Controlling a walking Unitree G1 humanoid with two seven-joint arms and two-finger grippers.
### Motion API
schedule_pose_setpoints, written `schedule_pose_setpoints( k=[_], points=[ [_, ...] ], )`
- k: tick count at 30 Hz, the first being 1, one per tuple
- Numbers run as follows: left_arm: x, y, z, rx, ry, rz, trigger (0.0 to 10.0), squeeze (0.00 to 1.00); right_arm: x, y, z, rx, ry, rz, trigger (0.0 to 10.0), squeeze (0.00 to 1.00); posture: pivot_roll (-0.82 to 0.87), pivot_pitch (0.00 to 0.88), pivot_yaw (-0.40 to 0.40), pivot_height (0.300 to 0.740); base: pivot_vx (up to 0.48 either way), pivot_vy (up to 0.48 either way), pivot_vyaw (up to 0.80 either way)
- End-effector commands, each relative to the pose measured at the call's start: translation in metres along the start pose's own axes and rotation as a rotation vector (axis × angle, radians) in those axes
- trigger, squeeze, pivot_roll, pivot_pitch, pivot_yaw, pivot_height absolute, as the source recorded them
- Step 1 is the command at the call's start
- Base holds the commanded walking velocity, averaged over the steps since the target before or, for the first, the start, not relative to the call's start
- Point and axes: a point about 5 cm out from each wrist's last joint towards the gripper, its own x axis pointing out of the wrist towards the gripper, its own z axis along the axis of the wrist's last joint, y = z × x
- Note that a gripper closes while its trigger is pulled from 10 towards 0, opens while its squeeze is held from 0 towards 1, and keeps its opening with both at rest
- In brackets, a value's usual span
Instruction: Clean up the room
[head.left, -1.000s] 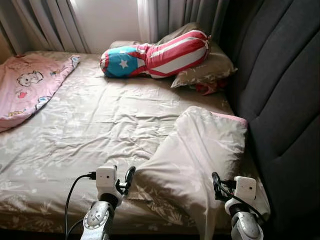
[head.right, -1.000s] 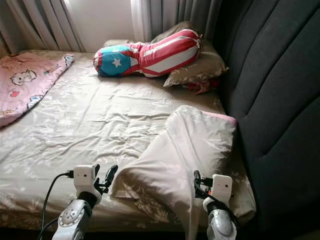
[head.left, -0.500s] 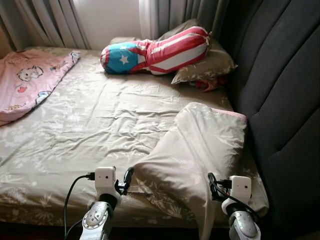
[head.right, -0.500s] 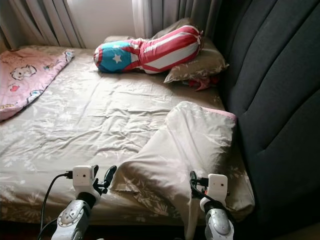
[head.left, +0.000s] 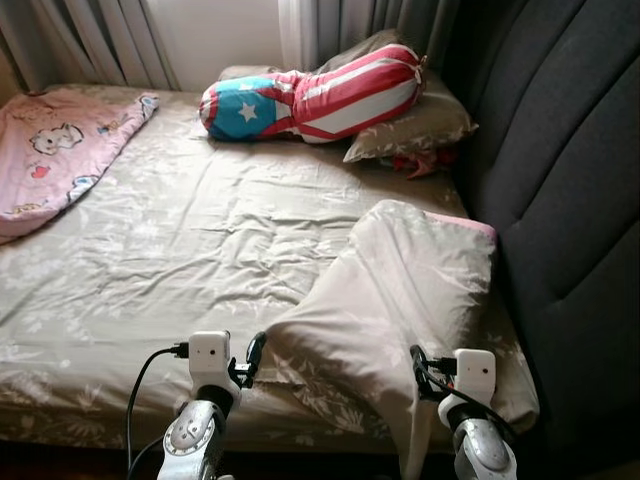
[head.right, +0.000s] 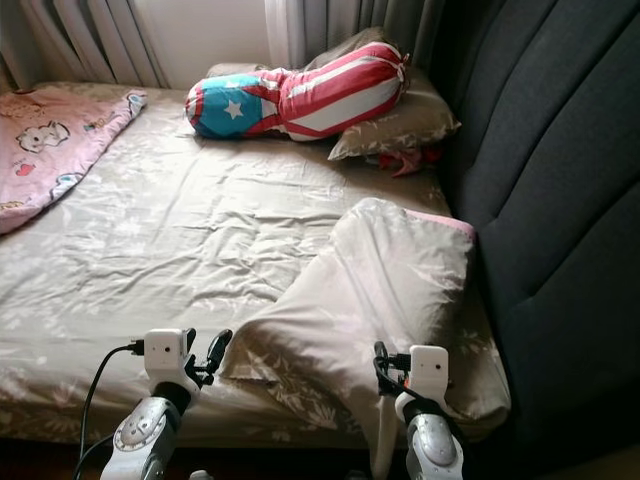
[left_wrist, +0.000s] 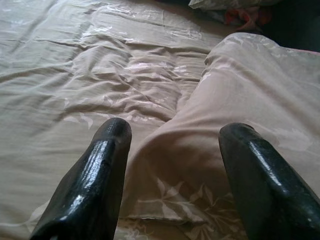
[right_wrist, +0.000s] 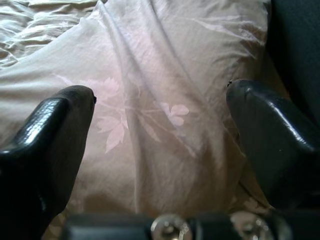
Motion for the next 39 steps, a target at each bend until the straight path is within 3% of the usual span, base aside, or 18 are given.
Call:
schedule_pose_setpoints(
  k=[1,26,39],
  points=[
    [-0.0005,0.0002,-0.004,-0.01,0.02,0.004,10.0,0.0,0.0004,0.0006,0.0001,0.004,-0.001,0.0,10.0,0.0,-0.03,0.064,-0.076,0.665,0.0,0.0,0.0],
    [0.0002,0.0025,-0.0079,0.01,0.044,-0.008,10.0,0.0,0.0027,0.0027,0.0008,0.022,0.005,0.003,10.0,0.0,-0.03,0.05,-0.067,0.665,0.0,0.0,0.0],
    [0.002,0.0036,-0.0096,0.03,0.054,-0.014,10.0,0.0,0.0031,0.0037,-0.0004,0.037,0.015,0.002,10.0,0.0,-0.03,0.051,-0.059,0.665,0.273,0.0,0.0]
  ],
)
